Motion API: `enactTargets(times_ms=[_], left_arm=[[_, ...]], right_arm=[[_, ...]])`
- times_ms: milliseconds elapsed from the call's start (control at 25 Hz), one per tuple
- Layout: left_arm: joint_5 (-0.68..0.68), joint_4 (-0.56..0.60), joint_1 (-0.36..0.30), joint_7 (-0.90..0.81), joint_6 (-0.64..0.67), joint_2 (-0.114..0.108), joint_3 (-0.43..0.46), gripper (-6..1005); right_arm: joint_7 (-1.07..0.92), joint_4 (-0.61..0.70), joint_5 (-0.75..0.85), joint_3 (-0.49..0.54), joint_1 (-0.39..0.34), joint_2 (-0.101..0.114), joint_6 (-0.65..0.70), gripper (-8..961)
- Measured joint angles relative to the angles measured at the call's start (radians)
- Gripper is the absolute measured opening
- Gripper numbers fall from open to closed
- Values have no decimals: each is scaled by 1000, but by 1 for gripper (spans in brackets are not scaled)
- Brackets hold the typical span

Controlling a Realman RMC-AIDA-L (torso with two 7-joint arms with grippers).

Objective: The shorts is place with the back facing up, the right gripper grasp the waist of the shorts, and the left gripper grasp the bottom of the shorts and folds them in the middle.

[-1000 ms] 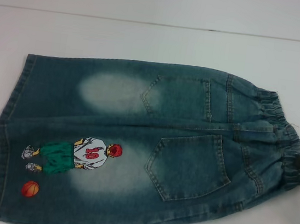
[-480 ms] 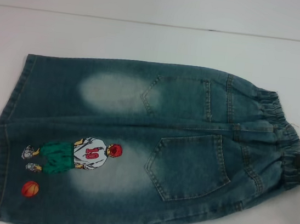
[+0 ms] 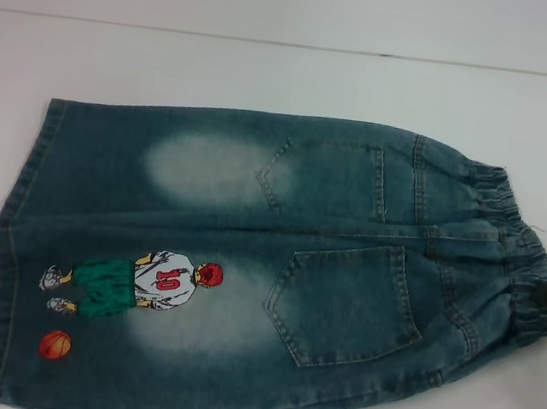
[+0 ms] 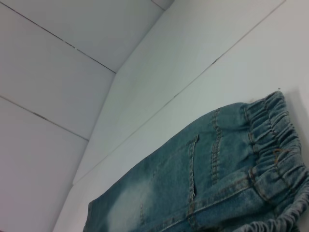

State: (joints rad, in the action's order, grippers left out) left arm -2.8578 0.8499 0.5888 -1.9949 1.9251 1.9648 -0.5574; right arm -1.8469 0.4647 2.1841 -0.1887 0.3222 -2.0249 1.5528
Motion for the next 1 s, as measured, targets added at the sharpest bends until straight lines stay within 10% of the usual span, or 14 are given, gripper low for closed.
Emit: enactTargets(times_ms=[1000], left_arm=[[0,-38,15,-18,-20,-2,-64,719]], right_arm=[[0,1,0,8,2,0,5,49]])
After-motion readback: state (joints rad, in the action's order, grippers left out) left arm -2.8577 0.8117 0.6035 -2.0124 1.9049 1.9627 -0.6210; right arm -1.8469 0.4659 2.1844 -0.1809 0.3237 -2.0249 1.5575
